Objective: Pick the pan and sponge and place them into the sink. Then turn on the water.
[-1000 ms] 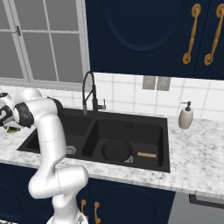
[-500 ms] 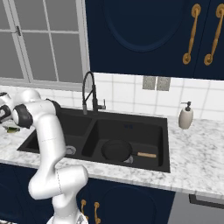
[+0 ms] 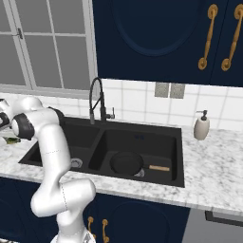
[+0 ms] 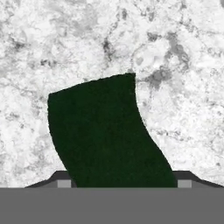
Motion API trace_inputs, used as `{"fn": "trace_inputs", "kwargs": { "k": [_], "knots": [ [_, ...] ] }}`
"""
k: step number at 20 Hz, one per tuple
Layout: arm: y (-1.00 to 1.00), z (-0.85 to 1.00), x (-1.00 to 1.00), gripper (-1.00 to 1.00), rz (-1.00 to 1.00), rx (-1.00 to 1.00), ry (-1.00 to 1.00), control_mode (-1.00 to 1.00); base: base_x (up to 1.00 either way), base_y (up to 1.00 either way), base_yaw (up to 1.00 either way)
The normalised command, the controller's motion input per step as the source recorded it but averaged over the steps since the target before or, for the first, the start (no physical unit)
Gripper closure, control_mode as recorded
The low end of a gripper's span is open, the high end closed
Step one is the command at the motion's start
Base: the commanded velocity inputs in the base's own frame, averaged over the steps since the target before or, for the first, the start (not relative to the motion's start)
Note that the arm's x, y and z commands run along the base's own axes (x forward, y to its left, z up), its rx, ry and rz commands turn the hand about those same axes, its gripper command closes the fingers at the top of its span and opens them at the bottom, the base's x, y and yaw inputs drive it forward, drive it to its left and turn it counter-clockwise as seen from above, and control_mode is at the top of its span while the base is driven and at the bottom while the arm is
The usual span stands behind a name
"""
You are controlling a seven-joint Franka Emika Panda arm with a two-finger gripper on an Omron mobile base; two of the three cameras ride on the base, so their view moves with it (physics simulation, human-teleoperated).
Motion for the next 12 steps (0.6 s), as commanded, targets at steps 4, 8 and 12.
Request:
{"fn": "trace_inputs", "kwargs": {
  "k": [4, 8, 12],
  "knots": [
    [-0.82, 0.0, -0.76, 1.0, -0.08, 0.12, -0.06, -1.0, 0.0, 0.0, 0.0],
    [-0.83, 0.13, -0.83, 1.0, -0.1, 0.11, -0.11, -1.0, 0.0, 0.0, 0.0],
    [-0.81, 0.27, -0.76, 1.0, -0.11, 0.08, -0.17, -1.0, 0.0, 0.0, 0.0]
  ]
}}
